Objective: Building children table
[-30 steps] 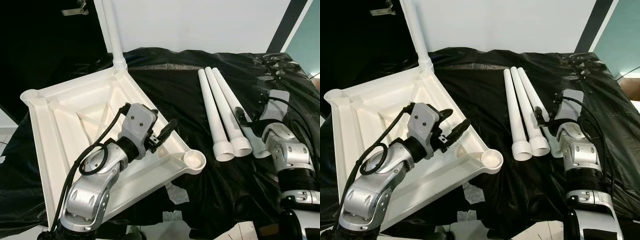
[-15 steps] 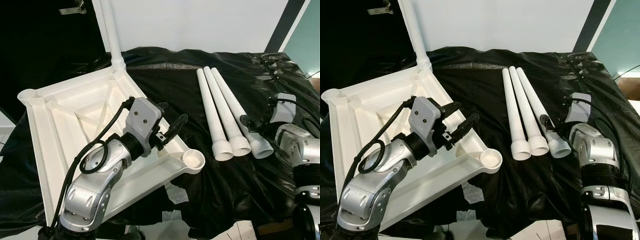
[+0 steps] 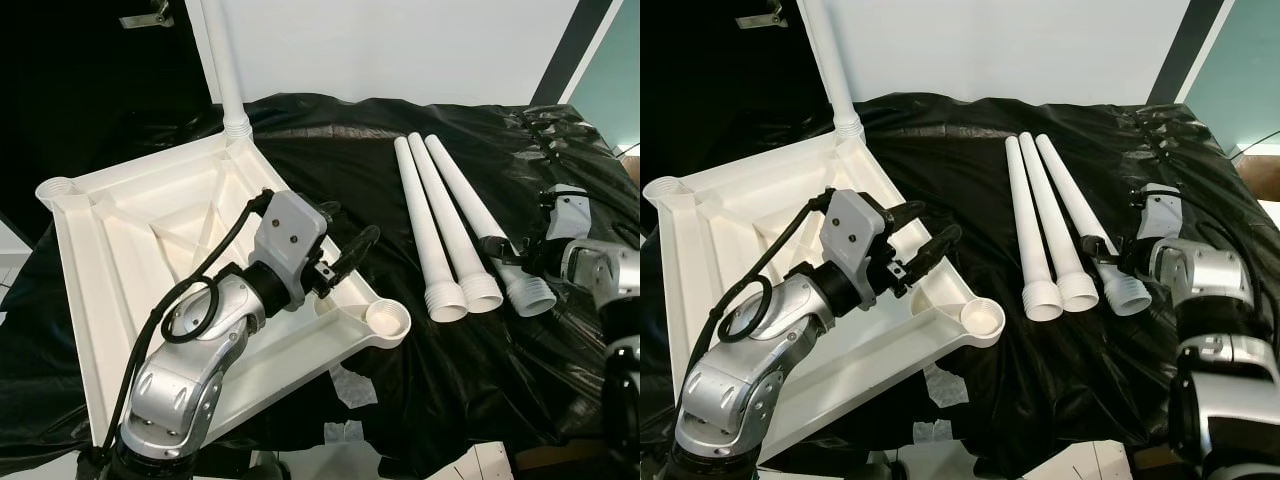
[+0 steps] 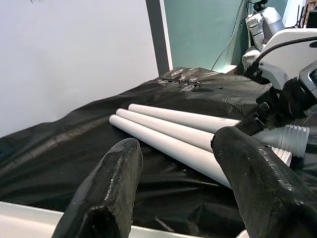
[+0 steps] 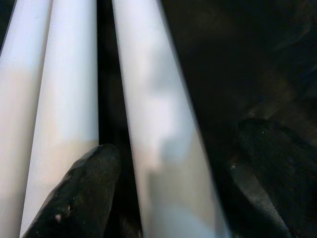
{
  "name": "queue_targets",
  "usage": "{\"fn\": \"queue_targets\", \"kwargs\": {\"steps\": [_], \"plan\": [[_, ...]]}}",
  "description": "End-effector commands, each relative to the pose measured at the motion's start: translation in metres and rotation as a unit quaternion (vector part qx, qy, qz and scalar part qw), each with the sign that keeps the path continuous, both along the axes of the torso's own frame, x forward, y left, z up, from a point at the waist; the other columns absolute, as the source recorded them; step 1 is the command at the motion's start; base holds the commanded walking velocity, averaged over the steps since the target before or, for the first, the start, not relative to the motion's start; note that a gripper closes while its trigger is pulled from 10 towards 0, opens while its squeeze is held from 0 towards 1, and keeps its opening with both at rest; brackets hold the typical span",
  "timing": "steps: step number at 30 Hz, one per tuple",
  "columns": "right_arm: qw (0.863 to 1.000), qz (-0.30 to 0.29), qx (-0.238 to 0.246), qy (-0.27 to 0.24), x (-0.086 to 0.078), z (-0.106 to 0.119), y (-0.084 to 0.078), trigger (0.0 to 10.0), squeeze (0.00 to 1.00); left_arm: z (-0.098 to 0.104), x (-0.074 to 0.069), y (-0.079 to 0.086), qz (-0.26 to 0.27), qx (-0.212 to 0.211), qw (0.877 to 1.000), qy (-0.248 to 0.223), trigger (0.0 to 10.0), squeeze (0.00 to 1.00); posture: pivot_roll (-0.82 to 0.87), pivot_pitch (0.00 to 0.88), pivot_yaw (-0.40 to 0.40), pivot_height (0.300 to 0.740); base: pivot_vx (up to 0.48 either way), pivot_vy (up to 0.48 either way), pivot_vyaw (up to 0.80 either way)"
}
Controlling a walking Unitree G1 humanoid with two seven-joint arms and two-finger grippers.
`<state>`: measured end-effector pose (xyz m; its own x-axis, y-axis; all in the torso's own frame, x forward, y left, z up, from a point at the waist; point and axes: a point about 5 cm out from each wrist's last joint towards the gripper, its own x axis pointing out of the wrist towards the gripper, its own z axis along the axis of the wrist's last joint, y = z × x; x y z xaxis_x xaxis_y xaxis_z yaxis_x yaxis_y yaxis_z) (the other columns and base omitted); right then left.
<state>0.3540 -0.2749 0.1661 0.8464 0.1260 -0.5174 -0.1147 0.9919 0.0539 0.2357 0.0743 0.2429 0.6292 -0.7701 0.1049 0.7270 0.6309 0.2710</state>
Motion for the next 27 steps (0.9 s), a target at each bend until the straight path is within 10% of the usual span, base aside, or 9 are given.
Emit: {"fn": "queue_targets", "kwargs": {"steps": [1,16,17,18,19,22,23,27], "plan": [[0.999,0.013,0.002,0.033,-0.002,-0.006,-0.001,10.0,0.00,0.000,-0.001,-0.004,-0.022,0.004,1.000,-0.002,10.0,0.00,0.10,0.084,-0.012,0.740,0.000,0.000,0.00],[0.989,0.004,0.063,0.135,-0.010,-0.026,-0.007,10.0,0.00,0.003,0.002,-0.004,-0.017,0.005,1.000,-0.007,10.0,0.00,0.09,0.061,-0.018,0.740,0.000,0.000,0.00],[0.988,0.000,0.063,0.141,-0.012,-0.028,-0.009,5.0,0.00,0.003,0.002,-0.004,-0.016,0.005,1.000,-0.008,10.0,0.00,0.09,0.059,-0.020,0.740,0.000,0.000,0.00],[0.988,0.000,0.060,0.145,-0.012,-0.029,-0.010,5.0,0.00,0.003,0.002,-0.005,-0.016,0.005,1.000,-0.008,10.0,0.00,0.09,0.059,-0.020,0.740,0.000,0.000,0.00],[0.987,-0.003,0.062,0.148,-0.013,-0.030,-0.011,2.9,0.00,0.003,0.002,-0.005,-0.015,0.005,1.000,-0.008,10.0,0.00,0.09,0.061,-0.020,0.740,0.000,0.000,0.00],[0.987,-0.005,0.064,0.149,-0.013,-0.030,-0.011,2.9,0.00,0.003,0.002,-0.004,-0.015,0.004,1.000,-0.008,10.0,0.00,0.09,0.061,-0.020,0.740,0.000,0.000,0.00],[0.987,-0.006,0.062,0.149,-0.012,-0.030,-0.011,0.0,0.00,0.003,0.002,-0.004,-0.012,0.002,1.000,-0.005,10.0,0.00,0.09,0.062,-0.021,0.740,0.000,0.000,0.00],[0.992,0.004,0.049,0.120,-0.006,-0.020,-0.010,0.0,0.00,0.005,0.007,-0.002,-0.004,-0.005,1.000,0.002,10.0,0.00,0.09,0.065,-0.020,0.740,0.000,0.000,0.00]]}}
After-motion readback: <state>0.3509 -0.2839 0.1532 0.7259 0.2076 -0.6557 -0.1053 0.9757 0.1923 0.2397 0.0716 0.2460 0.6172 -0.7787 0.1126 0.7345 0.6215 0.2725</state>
